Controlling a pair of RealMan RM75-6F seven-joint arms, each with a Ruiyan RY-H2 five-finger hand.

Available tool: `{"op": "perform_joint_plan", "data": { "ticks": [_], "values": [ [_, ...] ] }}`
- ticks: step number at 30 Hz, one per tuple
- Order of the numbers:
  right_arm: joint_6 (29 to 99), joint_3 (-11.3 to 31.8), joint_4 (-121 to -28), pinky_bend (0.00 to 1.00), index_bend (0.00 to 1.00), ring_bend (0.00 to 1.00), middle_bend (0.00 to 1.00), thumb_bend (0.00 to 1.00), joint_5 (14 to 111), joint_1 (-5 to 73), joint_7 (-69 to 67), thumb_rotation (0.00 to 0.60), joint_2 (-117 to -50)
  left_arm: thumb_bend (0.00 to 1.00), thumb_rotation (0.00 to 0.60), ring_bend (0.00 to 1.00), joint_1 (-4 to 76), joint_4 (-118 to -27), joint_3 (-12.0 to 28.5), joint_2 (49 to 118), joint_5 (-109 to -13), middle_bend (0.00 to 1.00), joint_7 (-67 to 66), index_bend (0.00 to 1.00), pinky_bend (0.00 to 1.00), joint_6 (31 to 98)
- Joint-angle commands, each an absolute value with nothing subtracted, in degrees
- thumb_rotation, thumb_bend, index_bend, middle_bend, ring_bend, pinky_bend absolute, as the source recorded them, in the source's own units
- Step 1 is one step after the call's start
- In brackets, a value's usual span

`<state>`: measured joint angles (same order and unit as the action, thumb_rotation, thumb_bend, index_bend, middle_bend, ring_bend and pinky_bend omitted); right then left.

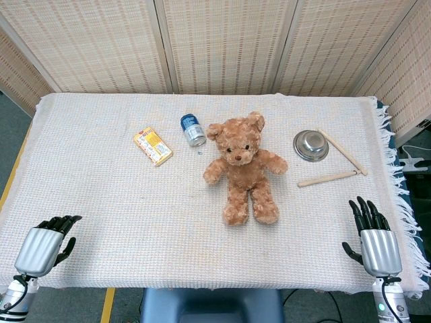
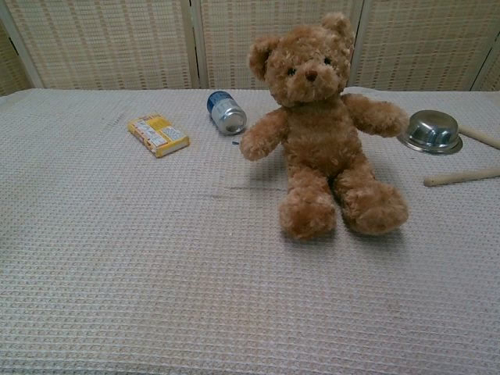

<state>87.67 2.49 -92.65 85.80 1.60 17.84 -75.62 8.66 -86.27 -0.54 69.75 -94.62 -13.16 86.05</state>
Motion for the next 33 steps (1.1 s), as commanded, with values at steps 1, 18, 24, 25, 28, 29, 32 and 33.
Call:
{"op": "perform_joint_plan", "data": {
  "ticks": [1, 18, 24, 25, 28, 29, 32, 33],
  "values": [
    [87.7, 2.5, -92.8, 0.21, 0.00, 0.00, 0.00, 0.07, 86.0, 1.6, 17.6, 0.600, -75.6, 0.44, 0.600, 0.36, 8.6, -86.0, -0.5, 69.8, -94.7, 0.34, -13.1, 0.27, 0.55, 86.2],
    [91.2, 5.7, -87.8, 0.30, 0.00, 0.00, 0.00, 0.07, 87.4, 2.5, 16.8, 0.600, -79.9, 0.44, 0.600, 0.36, 8.8, -85.9, -0.3, 69.6, -93.9, 0.34, -11.6, 0.27, 0.56, 85.6],
    [88.0, 10.4, -85.6, 0.38, 0.01, 0.00, 0.03, 0.07, 85.3, 7.4, 21.5, 0.600, -82.6, 0.44, 0.600, 0.36, 8.5, -86.3, -0.6, 69.5, -94.9, 0.34, -11.8, 0.27, 0.56, 86.6],
    [87.9, 11.3, -84.8, 0.40, 0.03, 0.02, 0.06, 0.07, 85.3, 8.3, 22.6, 0.600, -83.2, 0.44, 0.600, 0.36, 8.5, -86.2, -0.5, 69.5, -94.8, 0.34, -11.9, 0.27, 0.56, 86.5],
    [88.4, 13.6, -80.9, 0.53, 0.14, 0.17, 0.25, 0.07, 86.4, 11.3, 24.3, 0.600, -85.8, 0.44, 0.600, 0.36, 8.7, -86.2, -0.5, 69.7, -94.4, 0.34, -12.1, 0.27, 0.56, 85.8],
    [88.4, 14.0, -79.7, 0.58, 0.17, 0.25, 0.32, 0.07, 86.5, 12.1, 24.8, 0.600, -86.5, 0.44, 0.600, 0.36, 8.8, -86.2, -0.5, 69.7, -94.3, 0.34, -12.2, 0.27, 0.56, 85.7],
    [86.6, 15.0, -76.5, 0.66, 0.22, 0.37, 0.43, 0.07, 86.1, 14.6, 25.3, 0.600, -88.2, 0.44, 0.600, 0.36, 8.7, -86.2, -0.5, 69.6, -94.3, 0.34, -12.1, 0.27, 0.56, 85.6],
    [85.9, 15.2, -75.9, 0.68, 0.23, 0.38, 0.45, 0.07, 85.7, 15.2, 25.5, 0.600, -88.6, 0.44, 0.600, 0.36, 8.7, -86.2, -0.5, 69.6, -94.3, 0.34, -12.1, 0.27, 0.56, 85.7]
  ]
}}
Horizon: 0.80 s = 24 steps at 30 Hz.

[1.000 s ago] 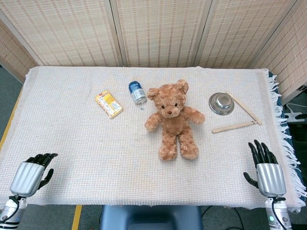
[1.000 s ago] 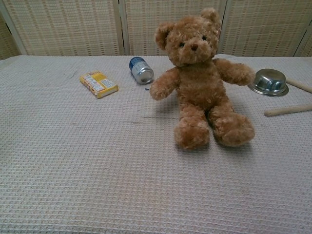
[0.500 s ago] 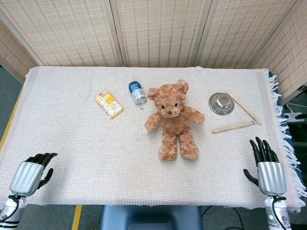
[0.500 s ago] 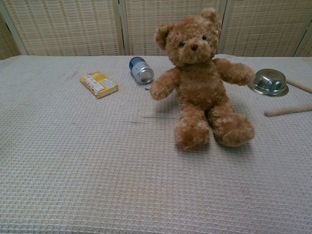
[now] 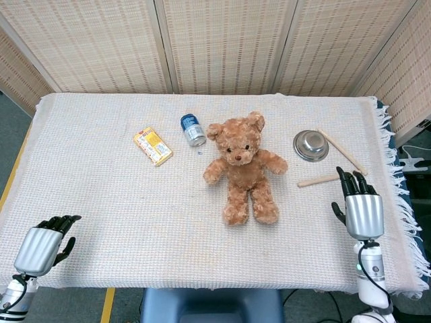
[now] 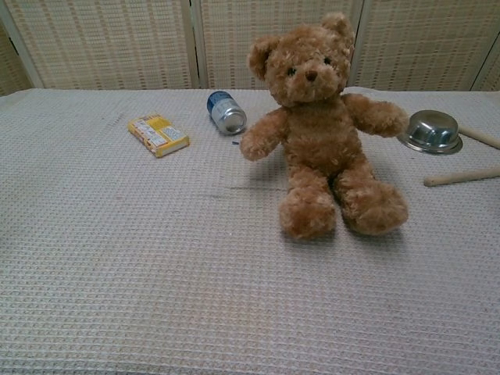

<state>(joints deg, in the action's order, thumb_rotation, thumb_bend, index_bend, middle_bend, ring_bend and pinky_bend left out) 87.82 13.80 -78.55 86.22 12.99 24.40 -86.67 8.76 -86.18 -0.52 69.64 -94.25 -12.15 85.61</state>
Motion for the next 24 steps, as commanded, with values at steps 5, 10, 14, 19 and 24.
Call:
{"op": "perform_joint_plan", "data": {
  "ticks": [5, 10, 14, 19, 24],
  "values": [
    [82.2, 16.1, -72.6, 0.69, 0.24, 0.38, 0.45, 0.07, 83.8, 18.4, 25.7, 0.600, -90.4, 0.44, 0.600, 0.36, 8.7, -86.2, -0.6, 69.6, -94.7, 0.34, -12.1, 0.27, 0.56, 86.0],
    [79.5, 16.3, -68.6, 0.70, 0.28, 0.39, 0.46, 0.07, 83.3, 21.6, 23.5, 0.600, -92.6, 0.44, 0.600, 0.36, 8.8, -86.2, -0.7, 69.7, -94.7, 0.34, -12.3, 0.27, 0.56, 85.6],
    [78.9, 16.2, -65.3, 0.70, 0.30, 0.39, 0.46, 0.07, 83.4, 23.4, 21.1, 0.600, -94.7, 0.44, 0.600, 0.36, 8.8, -86.2, -0.7, 69.6, -94.8, 0.34, -12.2, 0.27, 0.56, 85.8],
    [77.9, 16.0, -61.1, 0.65, 0.32, 0.37, 0.46, 0.07, 82.8, 25.4, 20.6, 0.600, -97.5, 0.44, 0.600, 0.36, 8.8, -86.1, -0.7, 69.6, -95.0, 0.34, -11.8, 0.27, 0.56, 85.9],
    [76.8, 16.4, -57.7, 0.58, 0.32, 0.36, 0.46, 0.07, 81.7, 27.4, 19.6, 0.600, -99.8, 0.44, 0.600, 0.36, 8.8, -86.1, -0.8, 69.5, -94.9, 0.35, -11.6, 0.27, 0.56, 85.9]
  ]
}}
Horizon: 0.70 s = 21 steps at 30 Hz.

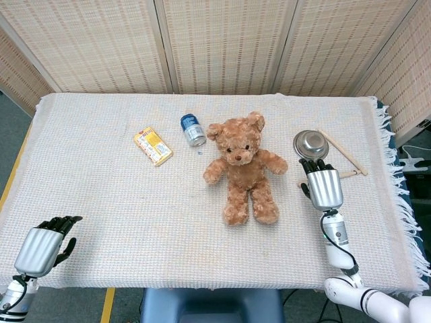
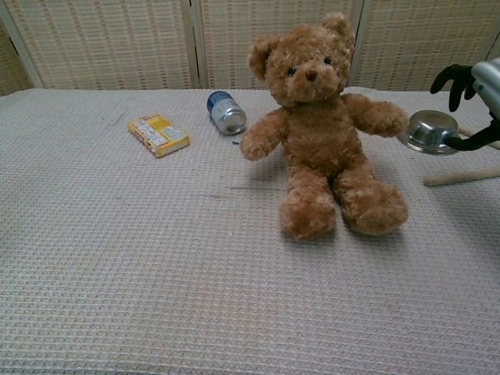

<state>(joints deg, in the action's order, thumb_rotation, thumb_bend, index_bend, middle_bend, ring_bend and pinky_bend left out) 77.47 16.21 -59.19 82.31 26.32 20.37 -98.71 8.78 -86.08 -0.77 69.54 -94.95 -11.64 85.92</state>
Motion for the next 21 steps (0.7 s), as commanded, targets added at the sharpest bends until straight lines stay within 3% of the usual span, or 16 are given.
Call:
{"op": "perform_joint_plan", "data": {
  "ticks": [1, 21],
  "values": [
    [76.6, 16.4, -57.1, 0.57, 0.33, 0.36, 0.46, 0.07, 81.6, 27.7, 19.2, 0.600, -100.2, 0.44, 0.600, 0.36, 8.8, -86.1, -0.8, 69.5, -94.9, 0.35, -11.6, 0.27, 0.56, 85.9],
    [77.0, 15.7, -44.5, 0.49, 0.33, 0.30, 0.46, 0.07, 82.5, 32.9, 10.0, 0.600, -107.2, 0.44, 0.600, 0.36, 8.8, -86.1, -1.0, 69.4, -95.4, 0.35, -11.4, 0.27, 0.56, 86.0]
  ]
}}
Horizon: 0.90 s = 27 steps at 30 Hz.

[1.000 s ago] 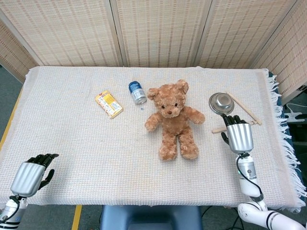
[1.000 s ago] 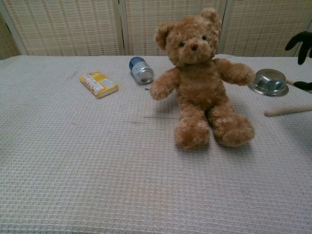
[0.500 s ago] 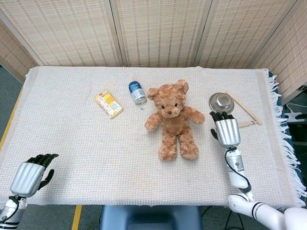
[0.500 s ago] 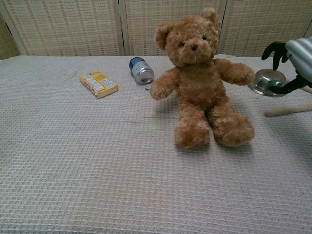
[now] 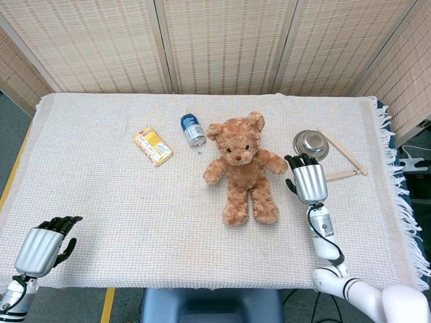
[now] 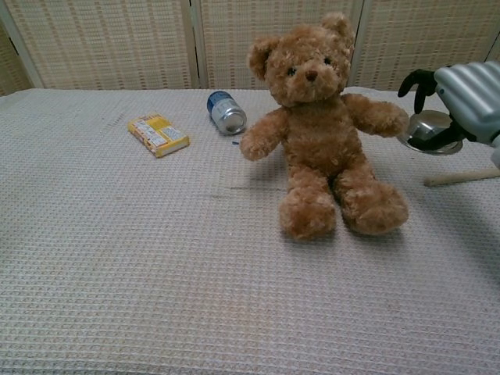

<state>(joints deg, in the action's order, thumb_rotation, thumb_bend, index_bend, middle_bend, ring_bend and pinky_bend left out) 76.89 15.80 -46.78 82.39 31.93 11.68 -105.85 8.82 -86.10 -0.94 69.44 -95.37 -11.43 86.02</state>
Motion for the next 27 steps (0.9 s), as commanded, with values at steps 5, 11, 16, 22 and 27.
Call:
{"op": "perform_joint_plan", "data": {
  "ticks": [5, 11, 16, 22, 27],
  "values": [
    [76.9, 15.6, -41.8, 0.45, 0.33, 0.29, 0.45, 0.07, 82.1, 33.7, 8.4, 0.600, -108.6, 0.44, 0.600, 0.36, 8.9, -86.1, -1.0, 69.4, -95.5, 0.35, -11.4, 0.27, 0.56, 86.0],
    [76.8, 15.3, -39.5, 0.44, 0.32, 0.24, 0.41, 0.07, 82.1, 34.7, 7.0, 0.600, -109.7, 0.44, 0.600, 0.36, 8.9, -86.2, -1.2, 69.4, -95.7, 0.35, -11.7, 0.27, 0.56, 85.9],
    [77.1, 15.4, -36.7, 0.44, 0.32, 0.24, 0.41, 0.07, 82.1, 35.8, 4.9, 0.600, -111.2, 0.44, 0.600, 0.36, 8.9, -86.2, -1.2, 69.5, -95.8, 0.35, -11.8, 0.27, 0.56, 85.8],
    [77.3, 15.7, -31.9, 0.44, 0.32, 0.24, 0.41, 0.07, 81.7, 37.4, 2.6, 0.600, -113.5, 0.44, 0.600, 0.36, 8.9, -86.2, -1.2, 69.5, -95.8, 0.35, -11.6, 0.27, 0.56, 85.9],
    [76.5, 16.0, -27.9, 0.44, 0.32, 0.24, 0.41, 0.07, 81.0, 38.5, 1.3, 0.600, -115.3, 0.44, 0.600, 0.36, 8.9, -86.2, -1.3, 69.5, -96.0, 0.35, -11.7, 0.27, 0.56, 85.9]
  ]
}}
